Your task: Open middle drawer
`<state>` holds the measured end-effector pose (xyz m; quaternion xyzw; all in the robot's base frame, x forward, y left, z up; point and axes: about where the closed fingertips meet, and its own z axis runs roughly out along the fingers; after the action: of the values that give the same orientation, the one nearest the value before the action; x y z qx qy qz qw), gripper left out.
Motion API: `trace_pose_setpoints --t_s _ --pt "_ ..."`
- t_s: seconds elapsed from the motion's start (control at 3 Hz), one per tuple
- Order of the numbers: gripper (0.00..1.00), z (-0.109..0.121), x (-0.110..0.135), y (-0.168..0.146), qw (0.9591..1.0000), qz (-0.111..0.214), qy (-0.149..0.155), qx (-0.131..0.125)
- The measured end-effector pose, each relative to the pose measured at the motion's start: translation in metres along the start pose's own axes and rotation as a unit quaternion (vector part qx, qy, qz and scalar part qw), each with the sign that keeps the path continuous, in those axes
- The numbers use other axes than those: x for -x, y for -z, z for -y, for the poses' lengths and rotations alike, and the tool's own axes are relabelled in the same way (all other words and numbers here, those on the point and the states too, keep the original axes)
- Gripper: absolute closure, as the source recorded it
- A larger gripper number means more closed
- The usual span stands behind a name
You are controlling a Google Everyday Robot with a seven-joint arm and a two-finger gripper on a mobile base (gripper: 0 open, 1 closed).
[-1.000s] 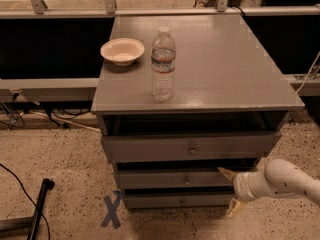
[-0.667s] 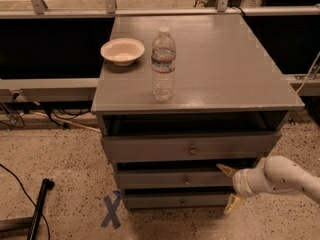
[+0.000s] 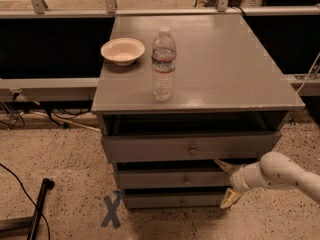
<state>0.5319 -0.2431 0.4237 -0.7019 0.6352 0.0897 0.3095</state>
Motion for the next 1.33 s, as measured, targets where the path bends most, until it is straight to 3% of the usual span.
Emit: trace_pose_setpoints --t_s 0.67,1.33 --pt "0.41 0.000 -0.005 -0.010 0.9997 -0.021 0.010 0.009" --pt "0.87 -0.024 0.012 0.014 0.9996 -0.012 0.020 0.016"
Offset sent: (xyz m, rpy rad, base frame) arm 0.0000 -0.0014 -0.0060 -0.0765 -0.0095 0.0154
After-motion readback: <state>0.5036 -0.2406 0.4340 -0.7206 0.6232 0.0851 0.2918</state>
